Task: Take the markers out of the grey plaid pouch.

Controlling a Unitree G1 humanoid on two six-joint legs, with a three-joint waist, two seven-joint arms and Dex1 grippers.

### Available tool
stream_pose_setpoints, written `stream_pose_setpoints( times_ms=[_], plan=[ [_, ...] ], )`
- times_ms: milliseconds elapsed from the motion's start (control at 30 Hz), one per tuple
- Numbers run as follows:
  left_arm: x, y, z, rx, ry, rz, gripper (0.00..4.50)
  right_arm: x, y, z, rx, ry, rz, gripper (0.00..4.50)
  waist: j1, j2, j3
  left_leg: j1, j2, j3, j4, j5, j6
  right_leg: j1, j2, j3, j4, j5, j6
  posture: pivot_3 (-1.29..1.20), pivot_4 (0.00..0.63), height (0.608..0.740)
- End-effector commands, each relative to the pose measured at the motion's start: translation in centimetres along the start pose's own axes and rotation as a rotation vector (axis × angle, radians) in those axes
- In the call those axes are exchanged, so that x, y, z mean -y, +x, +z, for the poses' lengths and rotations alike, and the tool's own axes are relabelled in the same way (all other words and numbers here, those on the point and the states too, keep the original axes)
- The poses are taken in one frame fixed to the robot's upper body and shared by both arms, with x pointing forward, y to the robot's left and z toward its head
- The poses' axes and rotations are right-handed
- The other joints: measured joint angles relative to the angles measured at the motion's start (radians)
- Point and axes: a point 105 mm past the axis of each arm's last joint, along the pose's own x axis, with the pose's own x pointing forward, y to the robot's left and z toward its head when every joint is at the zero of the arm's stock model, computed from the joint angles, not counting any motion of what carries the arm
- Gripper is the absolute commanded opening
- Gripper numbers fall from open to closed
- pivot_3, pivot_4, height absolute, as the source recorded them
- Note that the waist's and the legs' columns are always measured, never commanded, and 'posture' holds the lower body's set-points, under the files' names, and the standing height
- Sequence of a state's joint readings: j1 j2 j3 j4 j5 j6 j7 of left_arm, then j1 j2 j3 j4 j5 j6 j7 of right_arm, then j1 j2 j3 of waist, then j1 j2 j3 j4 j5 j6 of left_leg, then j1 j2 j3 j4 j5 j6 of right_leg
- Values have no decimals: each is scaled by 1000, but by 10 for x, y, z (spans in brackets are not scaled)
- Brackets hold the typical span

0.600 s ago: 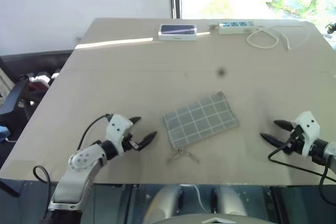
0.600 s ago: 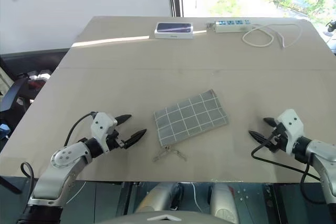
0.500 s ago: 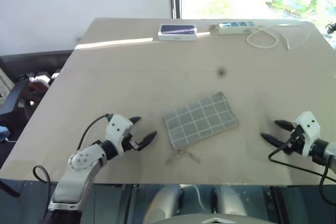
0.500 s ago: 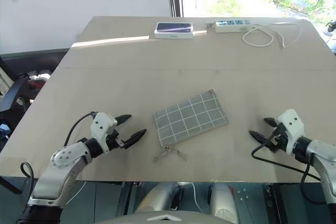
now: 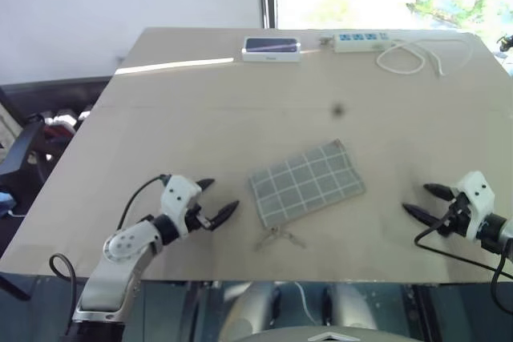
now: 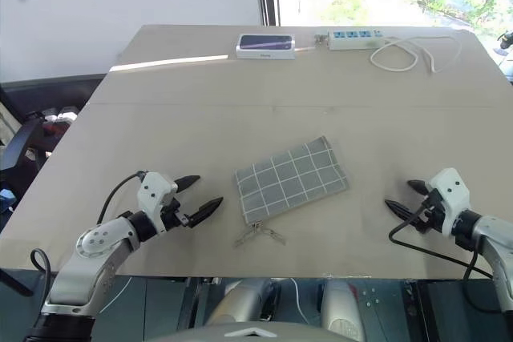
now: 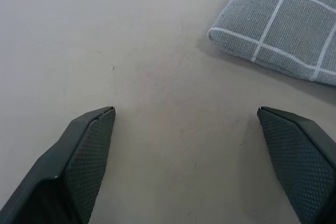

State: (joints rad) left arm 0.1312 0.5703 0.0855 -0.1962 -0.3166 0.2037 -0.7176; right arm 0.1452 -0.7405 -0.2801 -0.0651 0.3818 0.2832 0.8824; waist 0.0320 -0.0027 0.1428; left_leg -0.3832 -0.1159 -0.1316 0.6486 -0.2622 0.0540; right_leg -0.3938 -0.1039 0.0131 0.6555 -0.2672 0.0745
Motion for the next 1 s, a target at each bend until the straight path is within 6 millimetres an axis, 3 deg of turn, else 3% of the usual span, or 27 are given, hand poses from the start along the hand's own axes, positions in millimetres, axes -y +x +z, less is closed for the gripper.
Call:
stream_pose_setpoints(
  times_ms=[33, 200, 333, 467, 600, 733, 1000],
  plan=[
    [-2, -4, -6, -22, -13, 9, 4474, 5, -4, 1, -1, -13, -17, 4060, 0, 0, 0, 0, 0, 0, 0, 0, 0, 0, 0, 0, 0, 0, 0, 0, 150, 738],
    [3, -5, -3, -14, 35, -24, 4474, 3, -4, 0, -1, -7, -3, 4060, 0, 0, 0, 0, 0, 0, 0, 0, 0, 0, 0, 0, 0, 0, 0, 0, 150, 738],
    [13, -9, -7, -54, 189, -87, 4474, -5, -5, 6, 38, 37, 43, 4060, 1, 0, 0, 0, 0, 0, 0, 0, 0, 0, 0, 0, 0, 0, 0, 0, 150, 738],
    [17, -11, -3, -50, 366, -98, 4474, -13, -10, 37, 194, 184, 106, 4060, 1, 3, 1, 0, 0, 0, -1, -1, 2, 0, 0, 1, -1, 0, 0, 0, 150, 738],
    [32, -10, 0, -36, 587, -222, 4474, -30, -22, 51, 199, 244, 242, 4060, 7, 3, 1, -1, 0, 0, -2, -2, 3, 0, -1, 1, -3, 0, 0, 0, 150, 738],
    [42, -5, -4, -2, 825, -345, 4474, -34, -28, 50, 135, 223, 270, 4060, 12, 5, 0, -2, 0, 0, -2, -2, 3, 0, -1, -1, -7, 0, 0, 0, 150, 738],
    [75, 27, -7, 172, 1000, -489, 4474, -39, -22, 64, 156, 204, 290, 4060, 15, 12, -4, -1, -2, 1, -2, -3, 4, 2, -2, 0, -9, 0, 1, 0, 150, 738]
  ],
)
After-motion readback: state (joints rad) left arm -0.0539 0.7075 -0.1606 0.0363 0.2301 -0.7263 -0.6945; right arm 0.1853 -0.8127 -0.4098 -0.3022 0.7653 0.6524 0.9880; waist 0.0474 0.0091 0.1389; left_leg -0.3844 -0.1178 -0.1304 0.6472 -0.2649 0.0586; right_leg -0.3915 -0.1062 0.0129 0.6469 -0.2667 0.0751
